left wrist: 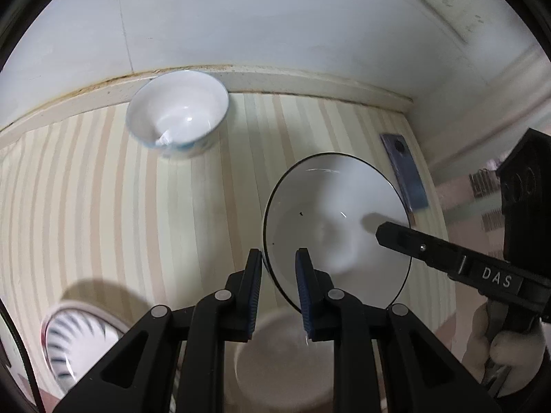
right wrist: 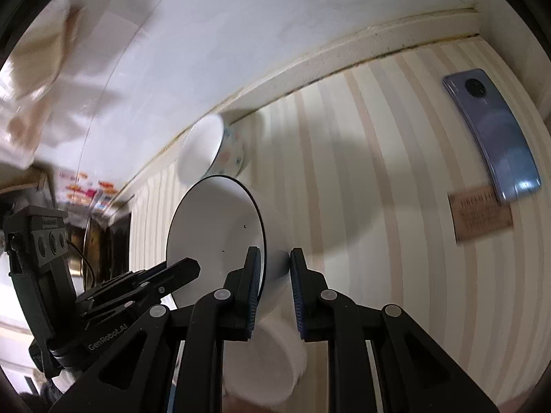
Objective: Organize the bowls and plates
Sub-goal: 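Lift the two nested bowls with both grippers toward the blue-dot bowl, then set the nested bowls into the blue-dot bowl and grip all rims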
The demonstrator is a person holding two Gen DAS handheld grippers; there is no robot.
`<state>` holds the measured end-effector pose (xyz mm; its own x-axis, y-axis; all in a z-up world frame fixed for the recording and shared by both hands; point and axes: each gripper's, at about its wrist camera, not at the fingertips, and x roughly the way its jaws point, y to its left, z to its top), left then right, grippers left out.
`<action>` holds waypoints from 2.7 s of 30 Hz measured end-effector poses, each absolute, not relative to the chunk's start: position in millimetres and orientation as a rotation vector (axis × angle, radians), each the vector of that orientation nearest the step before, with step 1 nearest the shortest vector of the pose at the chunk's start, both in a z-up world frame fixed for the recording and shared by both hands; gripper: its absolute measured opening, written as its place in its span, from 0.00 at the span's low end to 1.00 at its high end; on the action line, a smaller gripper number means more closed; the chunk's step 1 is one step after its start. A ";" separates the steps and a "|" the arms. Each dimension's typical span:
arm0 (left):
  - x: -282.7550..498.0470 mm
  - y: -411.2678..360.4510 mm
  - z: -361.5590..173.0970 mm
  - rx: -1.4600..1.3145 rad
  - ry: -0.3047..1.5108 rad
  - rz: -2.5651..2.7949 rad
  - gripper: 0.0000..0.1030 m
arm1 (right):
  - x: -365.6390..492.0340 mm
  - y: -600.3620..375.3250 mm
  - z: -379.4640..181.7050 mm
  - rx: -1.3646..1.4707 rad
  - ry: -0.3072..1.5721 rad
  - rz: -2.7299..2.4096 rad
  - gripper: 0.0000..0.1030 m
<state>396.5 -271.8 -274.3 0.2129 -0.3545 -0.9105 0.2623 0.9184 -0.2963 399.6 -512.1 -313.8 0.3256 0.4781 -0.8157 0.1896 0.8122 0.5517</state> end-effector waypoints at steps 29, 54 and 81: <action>307.8 -253.2 -313.6 -0.040 1.403 -0.365 0.17 | 306.8 -468.5 -348.4 0.542 1.378 0.238 0.19; 320.1 -242.2 -284.6 -0.071 1.377 -0.340 0.18 | 328.4 -484.0 -327.8 0.559 1.421 0.263 0.22; 564.6 -163.1 -362.3 -0.464 1.386 -0.175 0.21 | 601.2 -445.0 -411.8 0.812 1.311 0.321 0.20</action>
